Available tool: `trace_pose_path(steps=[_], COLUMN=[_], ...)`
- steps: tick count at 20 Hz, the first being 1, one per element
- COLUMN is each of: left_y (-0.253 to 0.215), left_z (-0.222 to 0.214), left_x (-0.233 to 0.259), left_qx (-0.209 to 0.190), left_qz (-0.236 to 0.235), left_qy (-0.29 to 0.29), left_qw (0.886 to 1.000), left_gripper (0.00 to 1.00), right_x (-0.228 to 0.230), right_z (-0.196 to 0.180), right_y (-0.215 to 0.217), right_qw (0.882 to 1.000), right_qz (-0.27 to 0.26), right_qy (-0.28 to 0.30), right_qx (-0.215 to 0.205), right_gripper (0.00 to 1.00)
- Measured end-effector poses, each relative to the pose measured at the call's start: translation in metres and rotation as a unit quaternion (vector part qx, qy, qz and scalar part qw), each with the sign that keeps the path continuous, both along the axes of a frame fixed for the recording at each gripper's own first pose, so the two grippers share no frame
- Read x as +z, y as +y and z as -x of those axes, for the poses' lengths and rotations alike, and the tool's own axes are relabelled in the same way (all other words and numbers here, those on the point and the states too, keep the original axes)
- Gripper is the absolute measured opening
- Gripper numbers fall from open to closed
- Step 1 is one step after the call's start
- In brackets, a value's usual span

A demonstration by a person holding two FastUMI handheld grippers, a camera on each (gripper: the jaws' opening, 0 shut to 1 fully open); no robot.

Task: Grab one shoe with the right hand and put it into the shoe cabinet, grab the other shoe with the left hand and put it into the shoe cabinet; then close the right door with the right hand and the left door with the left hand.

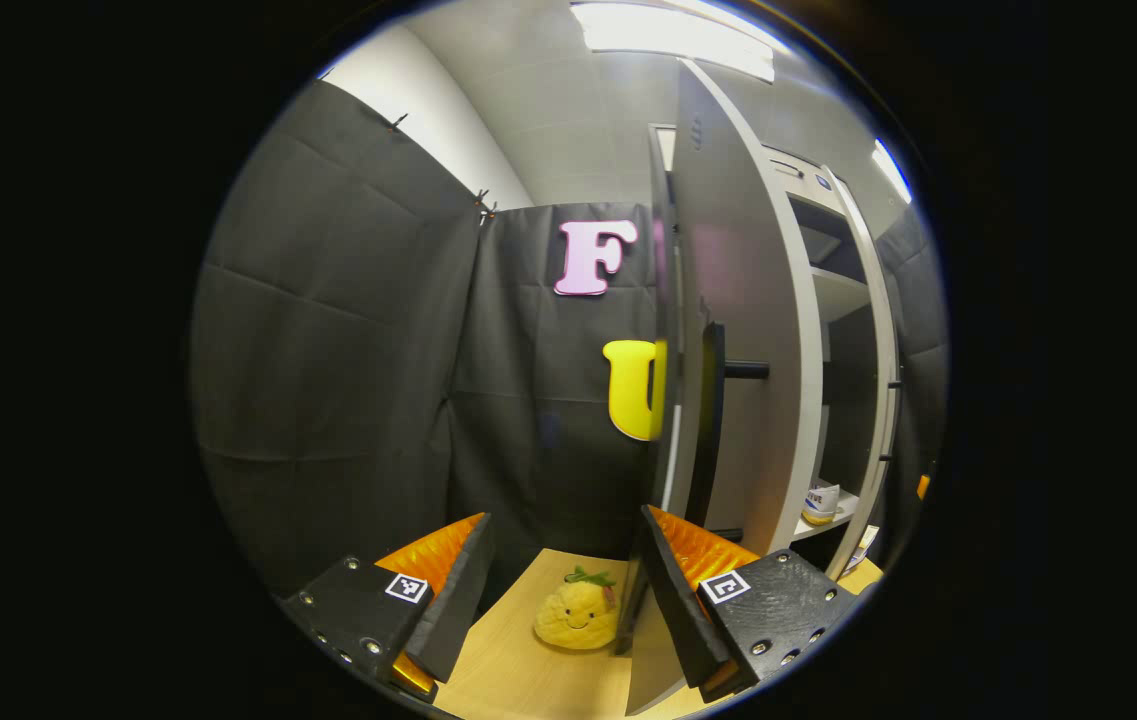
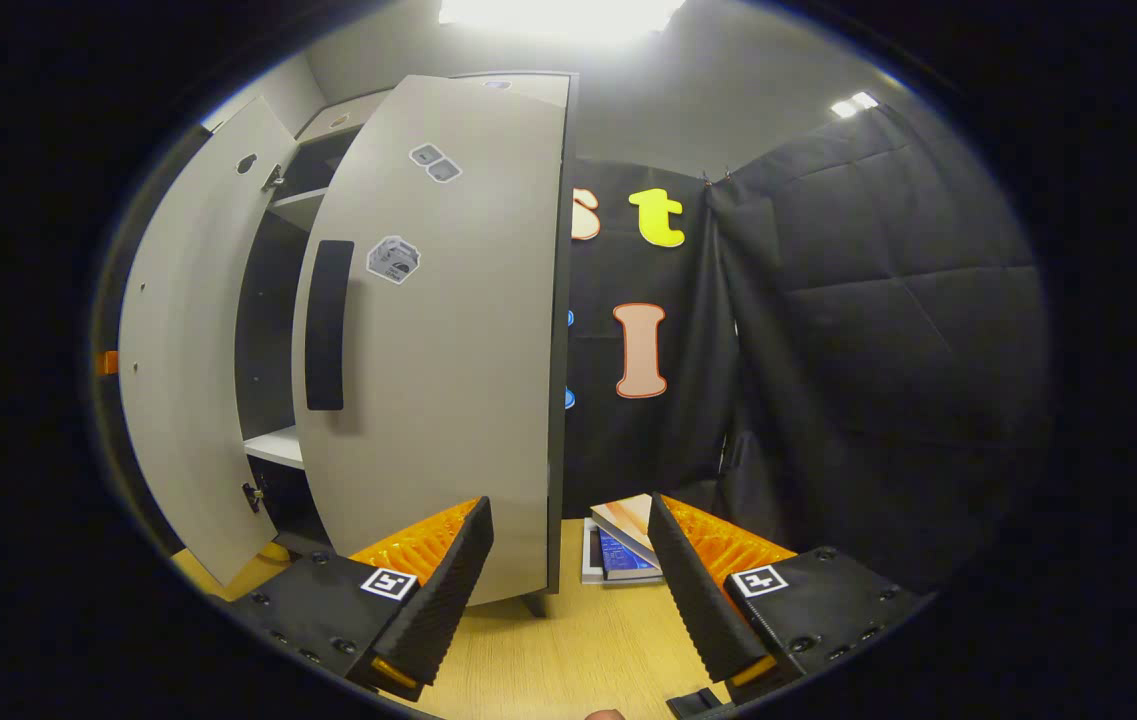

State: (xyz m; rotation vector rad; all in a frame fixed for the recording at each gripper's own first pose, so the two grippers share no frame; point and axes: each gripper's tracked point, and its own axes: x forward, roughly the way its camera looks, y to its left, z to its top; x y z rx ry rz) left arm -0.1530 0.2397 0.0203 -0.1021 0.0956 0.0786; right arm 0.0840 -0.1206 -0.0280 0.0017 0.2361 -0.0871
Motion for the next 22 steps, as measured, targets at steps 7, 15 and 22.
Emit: trace_pose_path(steps=[7,15,22], left_y=[-0.062,-0.124,-0.192], left_z=[-0.002,-0.021,-0.048], left_x=[0.003,-0.001,-0.009], left_qx=[-0.044,-0.079,-0.11], left_qz=[0.02,0.063,0.059], left_qy=[-0.014,-0.008,0.001], left_qw=[0.999,0.995,0.992], left_gripper=[0.77,0.79,0.77], right_x=[-0.007,-0.007,-0.008], right_z=[0.004,0.019,0.032], right_y=[-0.005,-0.034,-0.06], right_qw=[1.0,1.0,1.0], right_qz=[-0.001,0.0,-0.004], right_qy=[0.005,0.011,0.013], right_qx=[0.008,-0.002,-0.015], right_gripper=[0.98,0.98,0.94])
